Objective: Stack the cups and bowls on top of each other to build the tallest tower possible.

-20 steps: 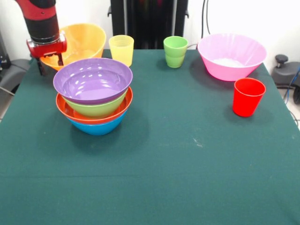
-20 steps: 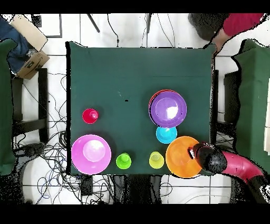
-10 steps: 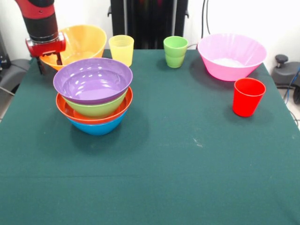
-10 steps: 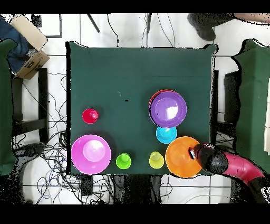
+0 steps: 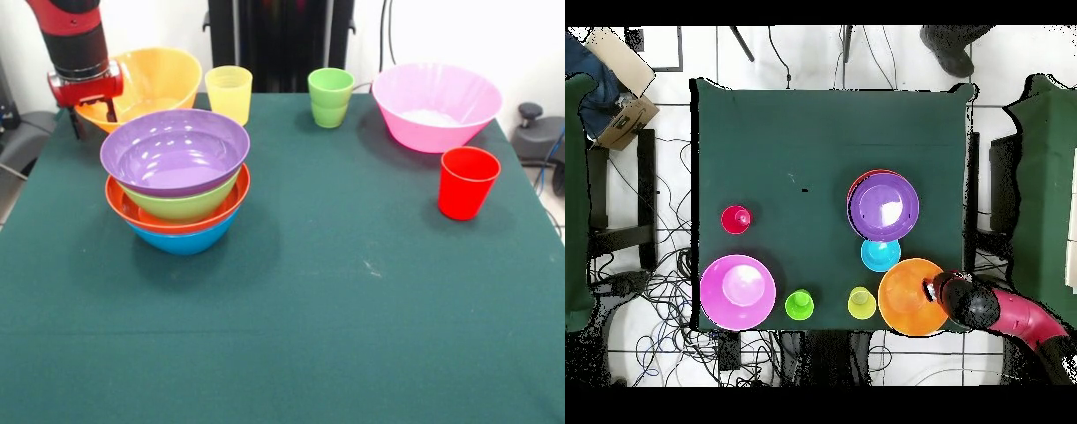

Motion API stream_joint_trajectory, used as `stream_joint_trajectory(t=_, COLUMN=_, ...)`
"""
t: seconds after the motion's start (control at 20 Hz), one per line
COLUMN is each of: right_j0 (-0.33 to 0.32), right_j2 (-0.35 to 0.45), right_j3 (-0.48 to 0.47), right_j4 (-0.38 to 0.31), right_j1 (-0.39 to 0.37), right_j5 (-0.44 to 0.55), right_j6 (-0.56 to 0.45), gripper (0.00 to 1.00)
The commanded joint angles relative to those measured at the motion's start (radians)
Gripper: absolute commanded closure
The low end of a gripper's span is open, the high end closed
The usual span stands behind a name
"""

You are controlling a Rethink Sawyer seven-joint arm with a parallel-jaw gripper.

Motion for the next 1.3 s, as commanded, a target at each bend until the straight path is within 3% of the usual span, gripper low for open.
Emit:
stream_joint_trajectory(t=0.05, right_j0=0.012, right_j2=0.074, right_j3=-0.073, right_j4=-0.002, right_j1=0.075, right_j5=0.104, right_j6=-0.079, gripper=1.0)
stream_joint_trajectory(t=0.35, right_j0=-0.015, right_j2=0.104, right_j3=-0.064, right_j4=0.011, right_j1=0.061, right_j5=0.125, right_j6=-0.108, gripper=1.0)
stream_joint_trajectory(t=0.4, right_j0=-0.021, right_j2=0.11, right_j3=-0.063, right_j4=0.011, right_j1=0.062, right_j5=0.125, right_j6=-0.113, gripper=0.0)
stream_joint_trajectory(t=0.55, right_j0=-0.028, right_j2=0.114, right_j3=-0.067, right_j4=0.034, right_j1=0.062, right_j5=0.183, right_j6=-0.126, gripper=0.0)
stream_joint_trajectory(t=0.95, right_j0=-0.038, right_j2=0.135, right_j3=-0.059, right_j4=0.01, right_j1=0.026, right_j5=0.212, right_j6=-0.156, gripper=0.0)
stream_joint_trajectory(t=1.3, right_j0=-0.02, right_j2=0.161, right_j3=-0.051, right_j4=0.046, right_j1=-0.042, right_j5=0.286, right_j6=-0.155, gripper=0.0)
